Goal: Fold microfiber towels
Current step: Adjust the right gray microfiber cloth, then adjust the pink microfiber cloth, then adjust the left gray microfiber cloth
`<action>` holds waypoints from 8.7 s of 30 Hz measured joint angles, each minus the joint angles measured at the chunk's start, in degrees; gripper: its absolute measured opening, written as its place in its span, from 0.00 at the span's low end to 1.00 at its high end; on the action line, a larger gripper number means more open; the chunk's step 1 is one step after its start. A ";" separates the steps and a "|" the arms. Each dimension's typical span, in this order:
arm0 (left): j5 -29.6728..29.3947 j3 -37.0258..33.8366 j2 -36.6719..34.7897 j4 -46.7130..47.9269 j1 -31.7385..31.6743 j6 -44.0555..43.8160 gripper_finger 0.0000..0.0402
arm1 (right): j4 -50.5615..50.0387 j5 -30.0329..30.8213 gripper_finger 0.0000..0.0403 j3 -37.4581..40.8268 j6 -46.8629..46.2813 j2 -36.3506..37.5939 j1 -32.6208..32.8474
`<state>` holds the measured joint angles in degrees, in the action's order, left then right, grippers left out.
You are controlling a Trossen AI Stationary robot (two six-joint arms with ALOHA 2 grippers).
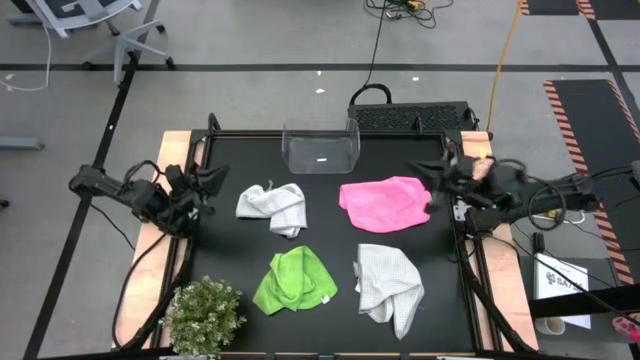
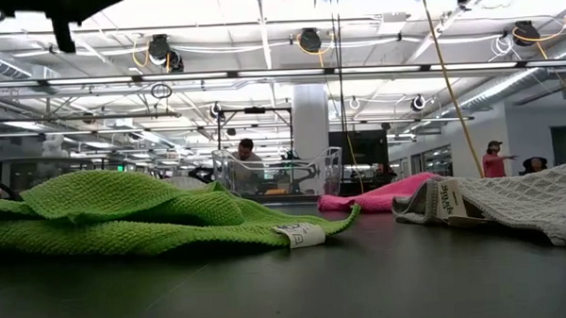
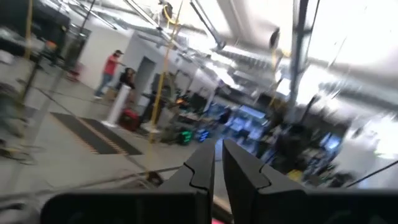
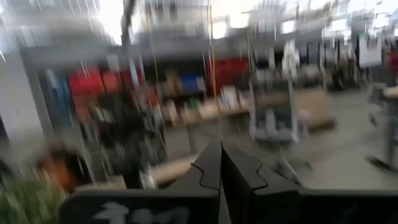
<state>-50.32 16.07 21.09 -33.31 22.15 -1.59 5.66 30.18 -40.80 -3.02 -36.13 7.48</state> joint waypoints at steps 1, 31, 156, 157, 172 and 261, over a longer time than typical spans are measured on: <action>-0.68 1.86 1.42 1.26 0.00 1.20 0.08 | -5.39 0.06 0.03 -4.04 -0.62 -3.46 -0.02; -18.78 16.29 18.59 22.78 -0.19 -2.27 0.08 | -58.59 -8.36 0.41 -12.30 -26.62 -37.45 -9.40; 8.75 27.16 36.90 37.95 -8.27 -17.83 0.01 | -26.29 -41.79 0.00 -1.79 -38.18 -36.13 2.61; 8.80 27.17 37.03 37.93 -8.63 -18.52 0.02 | -23.44 -40.75 0.00 -1.79 -37.82 -35.57 2.27; 24.57 27.23 46.60 26.34 -13.47 -22.73 0.01 | 4.88 -34.40 0.00 -1.77 -27.94 -30.75 -3.04; 27.25 27.16 49.28 23.18 -16.52 -19.92 0.06 | -23.95 -30.11 0.00 -1.95 -17.96 -32.79 -21.02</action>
<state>-23.06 43.23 70.37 -10.13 5.63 -21.51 -18.29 0.07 -42.74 -20.98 -68.92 -13.54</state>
